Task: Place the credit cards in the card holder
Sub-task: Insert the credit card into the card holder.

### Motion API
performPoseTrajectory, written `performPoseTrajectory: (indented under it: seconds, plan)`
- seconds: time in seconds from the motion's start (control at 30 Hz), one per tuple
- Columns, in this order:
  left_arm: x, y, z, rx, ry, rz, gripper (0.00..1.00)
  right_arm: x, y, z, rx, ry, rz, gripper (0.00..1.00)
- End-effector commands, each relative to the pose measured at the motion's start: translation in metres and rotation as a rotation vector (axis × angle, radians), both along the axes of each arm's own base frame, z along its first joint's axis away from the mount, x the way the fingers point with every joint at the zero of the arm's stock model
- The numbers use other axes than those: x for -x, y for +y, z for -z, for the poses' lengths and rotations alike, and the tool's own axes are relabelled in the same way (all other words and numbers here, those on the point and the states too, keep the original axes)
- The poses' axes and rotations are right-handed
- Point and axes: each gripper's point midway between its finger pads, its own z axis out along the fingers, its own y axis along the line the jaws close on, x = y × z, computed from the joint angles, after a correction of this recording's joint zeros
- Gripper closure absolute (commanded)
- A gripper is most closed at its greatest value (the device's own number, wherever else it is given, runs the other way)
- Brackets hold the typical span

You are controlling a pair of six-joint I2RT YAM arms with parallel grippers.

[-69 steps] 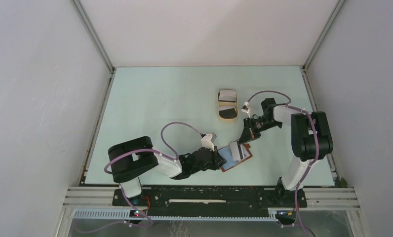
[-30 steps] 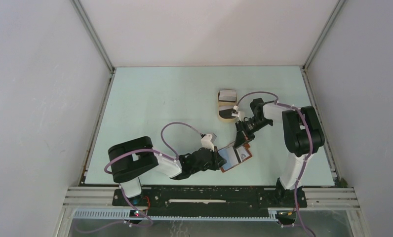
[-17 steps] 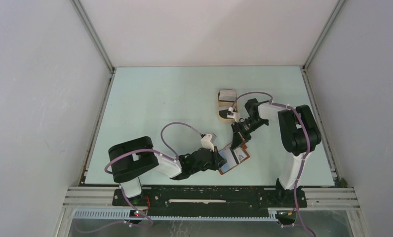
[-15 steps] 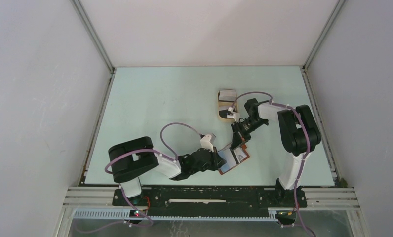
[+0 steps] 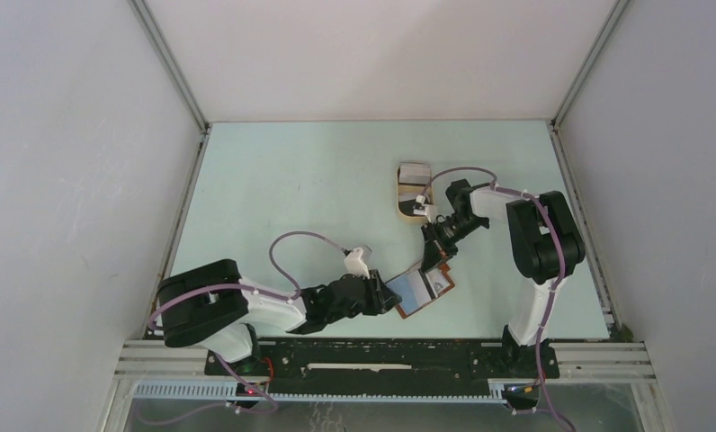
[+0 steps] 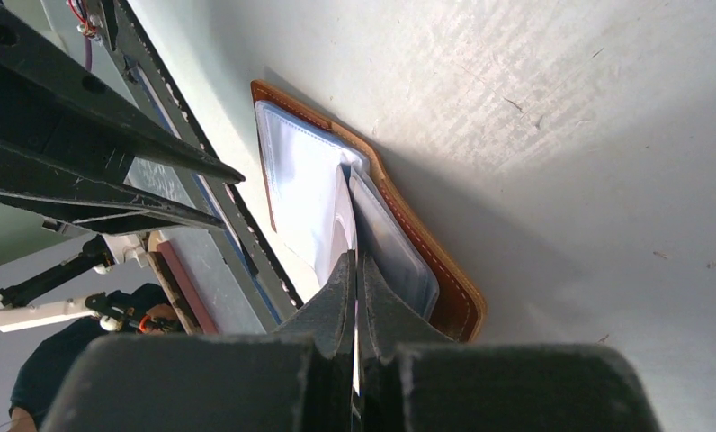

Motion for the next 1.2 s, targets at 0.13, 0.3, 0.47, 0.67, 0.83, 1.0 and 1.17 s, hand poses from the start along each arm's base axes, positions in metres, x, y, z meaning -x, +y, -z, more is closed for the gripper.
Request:
performPoseTrajectory:
  seconds: [0.13, 0.3, 0.47, 0.67, 0.83, 1.0, 1.17]
  plan:
    - [0.010, 0.001, 0.022, 0.030, 0.205, -0.090, 0.58, -0.007, 0.003, 0.003, 0.018, -0.054, -0.039, 1.00]
    - [0.010, 0.002, 0.039, -0.051, 0.247, -0.110, 0.57, -0.004, 0.006, 0.006, 0.024, -0.053, -0.057, 1.00]
    - [0.007, 0.005, 0.050, -0.108, 0.252, -0.126, 0.62, -0.002, 0.008, 0.005, 0.019, -0.051, -0.068, 1.00]
    - [0.005, 0.004, 0.053, -0.127, 0.244, -0.121, 0.65, 0.000, 0.009, 0.006, 0.015, -0.042, -0.072, 1.00]
    - [0.002, 0.001, 0.050, -0.128, 0.226, -0.111, 0.65, 0.004, 0.012, 0.007, 0.016, -0.027, -0.089, 0.97]
    - [0.001, 0.000, 0.048, -0.126, 0.209, -0.103, 0.65, 0.008, 0.015, 0.008, 0.014, -0.016, -0.106, 0.93]
    - [-0.001, 0.003, 0.044, -0.121, 0.190, -0.103, 0.65, 0.007, 0.018, 0.003, 0.007, -0.025, -0.112, 0.82]
